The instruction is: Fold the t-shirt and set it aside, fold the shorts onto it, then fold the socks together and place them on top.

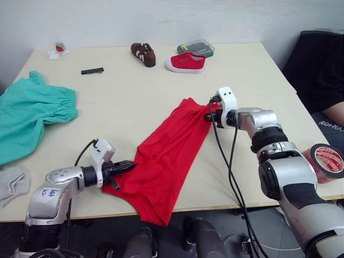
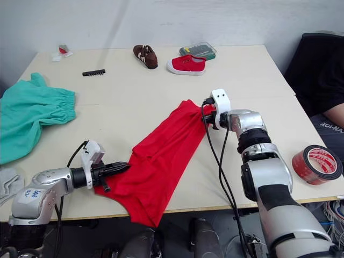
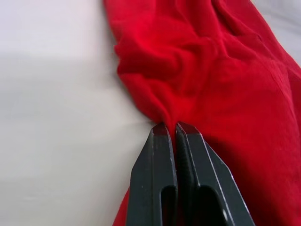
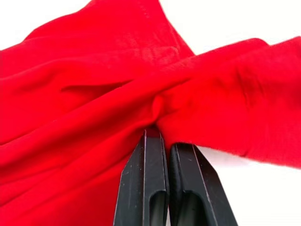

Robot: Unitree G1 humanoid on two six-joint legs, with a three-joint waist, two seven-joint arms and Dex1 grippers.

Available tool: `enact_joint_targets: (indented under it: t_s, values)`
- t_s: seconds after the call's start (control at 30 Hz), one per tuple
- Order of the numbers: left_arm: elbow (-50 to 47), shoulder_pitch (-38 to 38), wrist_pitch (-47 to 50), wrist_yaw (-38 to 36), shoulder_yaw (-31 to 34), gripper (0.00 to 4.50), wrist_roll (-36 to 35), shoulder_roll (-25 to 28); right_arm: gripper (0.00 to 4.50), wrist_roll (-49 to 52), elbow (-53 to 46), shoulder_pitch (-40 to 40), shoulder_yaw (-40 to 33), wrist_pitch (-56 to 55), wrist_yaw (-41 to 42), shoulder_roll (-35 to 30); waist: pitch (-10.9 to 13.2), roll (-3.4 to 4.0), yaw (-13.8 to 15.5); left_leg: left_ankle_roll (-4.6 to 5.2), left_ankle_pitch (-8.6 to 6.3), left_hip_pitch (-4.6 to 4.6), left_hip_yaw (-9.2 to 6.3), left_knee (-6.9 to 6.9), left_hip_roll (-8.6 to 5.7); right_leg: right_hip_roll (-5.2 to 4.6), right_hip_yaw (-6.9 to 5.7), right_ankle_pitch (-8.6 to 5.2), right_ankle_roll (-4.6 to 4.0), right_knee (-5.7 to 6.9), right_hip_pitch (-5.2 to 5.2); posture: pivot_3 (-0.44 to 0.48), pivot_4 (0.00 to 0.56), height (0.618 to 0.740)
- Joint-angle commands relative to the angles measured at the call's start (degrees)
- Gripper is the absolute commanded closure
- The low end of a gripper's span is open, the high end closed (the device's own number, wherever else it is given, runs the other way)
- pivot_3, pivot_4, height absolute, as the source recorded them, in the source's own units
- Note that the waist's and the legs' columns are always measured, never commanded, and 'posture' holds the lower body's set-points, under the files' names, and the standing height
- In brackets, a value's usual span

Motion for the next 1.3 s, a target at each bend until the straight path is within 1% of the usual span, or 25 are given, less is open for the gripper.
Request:
enact_joint_targets:
  t_s: [0.03, 0.07, 0.1, 0.17, 0.23, 0.27, 0.33, 0.37, 0.4, 0.5, 0.53, 0.6, 0.7, 0.77, 0.8, 0.87, 0.97, 1.07, 1.13, 1.17, 1.23, 1.27, 1.3]
  values:
    - [-2.7, 0.1, 3.5, -1.4, 1.3, 3.7, -4.7, 2.0, 3.51, -1.2, -2.3, 0.7, 1.2, 2.1, 4.0, -1.8, 0.0, 0.0, 0.0, 0.0, 0.0, 0.0, 0.0, -0.01, 0.0, 0.0, 0.0, 0.0, 0.0, 0.0, 0.0, 0.0, 0.15, 0.74]
    - [-2.8, -0.2, 4.8, -2.9, 1.3, 3.42, -6.2, 3.4, 3.19, -1.5, -4.1, 1.2, 1.7, 2.8, 5.1, -2.6, 0.0, 0.01, 0.0, -0.01, 0.0, -0.02, -0.01, -0.02, 0.0, 0.0, -0.01, 0.0, 0.0, 0.0, -0.01, 0.0, 0.15, 0.74]
    - [-2.0, -1.6, 5.5, -5.3, 0.8, 3.08, -6.9, 6.2, 2.81, -1.0, -8.8, 2.6, 1.8, 5.2, 6.4, -4.2, 0.0, 0.0, 0.1, -0.01, -0.01, -0.02, -0.02, -0.02, 0.0, 0.0, -0.02, 0.0, 0.0, -0.01, -0.01, 0.0, 0.15, 0.74]
    - [-0.1, -4.2, 6.6, -10.3, -0.2, 2.34, -8.8, 11.5, 2.01, 1.0, -20.3, 6.5, 1.1, 12.2, 8.3, -7.5, 0.1, 0.1, 0.7, -0.03, -0.01, -0.11, -0.09, -0.02, 0.0, 0.0, -0.07, -0.01, -0.01, -0.04, -0.05, 0.0, 0.15, 0.74]
    - [2.4, -7.1, 8.9, -15.3, -0.5, 1.9, -11.6, 15.8, 1.5, 3.9, -33.8, 12.2, -0.4, 20.3, 9.0, -10.5, 0.1, 0.13, 1.3, -0.04, -0.02, -0.2, -0.17, -0.01, 0.0, 0.0, -0.13, -0.01, -0.02, -0.1, -0.08, 0.0, 0.15, 0.74]
    - [4.3, -9.2, 9.1, -17.2, -0.5, 1.55, -12.5, 17.2, 1.13, 6.0, -41.0, 15.5, -1.6, 25.1, 9.1, -11.9, 0.1, 0.15, 1.4, -0.05, -0.03, -0.24, -0.24, -0.01, 0.0, 0.0, -0.16, -0.02, -0.03, -0.14, -0.08, 0.0, 0.15, 0.74]
    - [10.9, -16.4, 9.6, -18.8, -1.9, 0.97, -12.6, 18.3, 0.45, 11.3, -56.2, 22.7, -4.8, 35.8, 9.3, -14.5, 0.2, 0.35, 2.2, -0.07, -0.06, -0.32, -0.32, -0.02, -0.01, -0.01, -0.19, -0.02, -0.03, -0.24, -0.08, 0.0, 0.15, 0.74]
    - [13.5, -19.3, 9.7, -19.1, -2.8, 0.66, -12.3, 18.3, 0.13, 13.2, -61.3, 25.2, -6.1, 39.6, 8.9, -15.0, 0.2, 0.35, 2.4, -0.06, -0.06, -0.36, -0.34, -0.02, -0.01, 0.0, -0.22, -0.02, -0.03, -0.34, -0.09, 0.0, 0.15, 0.74]
    - [16.8, -23.1, 9.3, -19.0, -4.5, 0.41, -11.2, 17.5, 0.0, 15.3, -66.4, 27.6, -7.9, 44.0, 8.4, -15.0, 0.3, 0.39, 2.4, -0.07, -0.07, -0.35, -0.34, -0.01, 0.0, 0.0, -0.25, -0.02, -0.03, -0.52, -0.09, 0.0, 0.15, 0.74]
    - [29.6, -35.1, 5.9, -17.2, -10.6, 0.41, -5.8, 12.1, 0.0, 20.2, -78.8, 34.7, -11.8, 53.5, 6.9, -14.2, 0.3, 0.41, 2.7, -0.04, -0.05, -0.34, -0.27, 0.0, -0.02, 0.03, -0.25, 0.01, 0.03, -0.49, -0.07, 0.0, 0.15, 0.74]
    - [32.5, -37.4, 4.8, -17.2, -12.0, 0.41, -4.5, 11.0, 0.0, 21.2, -81.2, 35.9, -12.5, 55.4, 6.3, -13.8, 0.3, 0.4, 2.8, -0.01, -0.03, -0.33, -0.27, -0.01, -0.03, 0.04, -0.26, 0.03, 0.05, -0.47, -0.05, 0.0, 0.15, 0.74]
    - [41.3, -42.7, -1.2, -17.9, -16.8, 0.41, 0.6, 7.0, 0.0, 24.3, -86.7, 39.8, -14.0, 59.5, 5.3, -11.5, 0.3, 0.39, 2.6, 0.01, -0.02, -0.3, -0.18, 0.01, -0.04, 0.08, -0.21, 0.06, 0.1, -0.46, -0.06, 0.0, 0.15, 0.74]
    - [52.0, -48.6, -8.2, -19.5, -20.9, 0.41, 5.6, 2.3, 0.0, 27.7, -90.8, 43.7, -15.0, 60.8, 3.1, -8.8, 0.3, 0.35, 2.6, 0.01, -0.02, -0.3, -0.12, -0.01, -0.03, 0.16, -0.17, 0.06, 0.1, -0.38, -0.07, 0.0, 0.15, 0.74]
    - [62.2, -52.0, -19.2, -16.9, -23.8, 0.41, 11.4, -1.7, 0.0, 28.3, -92.5, 45.8, -14.3, 60.8, 0.6, -5.7, 0.3, 0.31, 2.4, 0.02, -0.02, -0.32, -0.06, 0.0, -0.03, 0.21, -0.13, 0.06, 0.1, -0.25, -0.12, 0.0, 0.15, 0.74]
    - [67.0, -53.9, -22.2, -15.3, -23.9, 0.41, 12.8, -3.9, 0.0, 28.4, -92.6, 46.5, -13.9, 60.8, -0.7, -4.0, 0.3, 0.26, 2.6, 0.04, -0.01, -0.31, -0.04, 0.0, -0.03, 0.21, -0.11, 0.06, 0.1, -0.24, -0.12, 0.0, 0.15, 0.74]
    - [73.1, -56.6, -25.3, -14.9, -23.1, 0.41, 14.0, -6.7, 0.0, 29.0, -92.4, 47.0, -14.0, 60.8, -2.9, -1.4, 0.3, 0.22, 2.5, 0.05, -0.01, -0.31, -0.02, 0.04, -0.03, 0.21, -0.09, 0.06, 0.1, -0.26, -0.13, 0.0, 0.15, 0.74]
    - [78.3, -58.6, -27.7, -16.0, -22.2, 0.41, 15.5, -9.0, 0.0, 29.6, -91.3, 46.7, -13.9, 60.8, -5.8, 2.0, 0.3, 0.16, 2.4, 0.11, -0.04, -0.3, -0.03, 0.06, -0.03, 0.19, -0.09, 0.06, 0.1, -0.3, -0.12, 0.0, 0.15, 0.74]
    - [81.6, -59.7, -29.8, -15.8, -21.6, 0.41, 17.1, -10.9, 0.0, 29.4, -89.5, 46.2, -11.9, 60.8, -8.0, 4.3, 0.2, 0.1, 2.5, 0.12, -0.05, -0.26, -0.04, 0.06, -0.02, 0.18, -0.09, 0.06, 0.1, -0.29, -0.12, 0.0, 0.15, 0.74]
    - [82.9, -60.1, -30.7, -15.6, -21.0, 0.79, 17.9, -11.7, 0.0, 28.8, -88.0, 45.9, -11.2, 60.8, -9.4, 5.7, 0.2, 0.03, 2.5, 0.13, -0.06, -0.24, -0.04, 0.07, -0.02, 0.16, -0.09, 0.06, 0.1, -0.3, -0.1, 0.0, 0.15, 0.74]
    - [83.4, -60.3, -31.1, -15.6, -20.7, 0.99, 18.3, -12.0, 0.18, 28.3, -86.9, 45.5, -11.0, 60.6, -10.1, 6.5, 0.2, -0.03, 2.4, 0.16, -0.08, -0.23, -0.04, 0.08, -0.03, 0.14, -0.09, 0.06, 0.1, -0.32, -0.1, 0.0, 0.15, 0.74]
    - [84.3, -60.6, -31.7, -15.6, -20.1, 1.53, 19.0, -12.6, 0.55, 27.6, -84.7, 44.7, -10.6, 59.7, -11.4, 8.2, 0.1, -0.14, 2.3, 0.16, -0.08, -0.2, -0.04, 0.08, -0.03, 0.14, -0.08, 0.06, 0.1, -0.3, -0.09, 0.0, 0.15, 0.74]
    - [84.6, -60.8, -31.9, -15.4, -19.8, 1.82, 19.3, -12.8, 0.86, 27.4, -83.6, 44.4, -10.5, 59.2, -12.0, 9.0, 0.1, -0.15, 2.3, 0.16, -0.08, -0.19, -0.04, 0.07, -0.02, 0.14, -0.08, 0.06, 0.1, -0.26, -0.09, 0.0, 0.15, 0.74]
    - [85.0, -61.0, -32.1, -15.2, -19.5, 2.16, 19.5, -13.1, 1.26, 27.0, -82.5, 44.1, -10.3, 58.4, -12.5, 9.5, 0.1, -0.16, 2.2, 0.16, -0.08, -0.18, -0.04, 0.07, -0.02, 0.14, -0.07, 0.06, 0.1, -0.24, -0.09, 0.0, 0.15, 0.74]
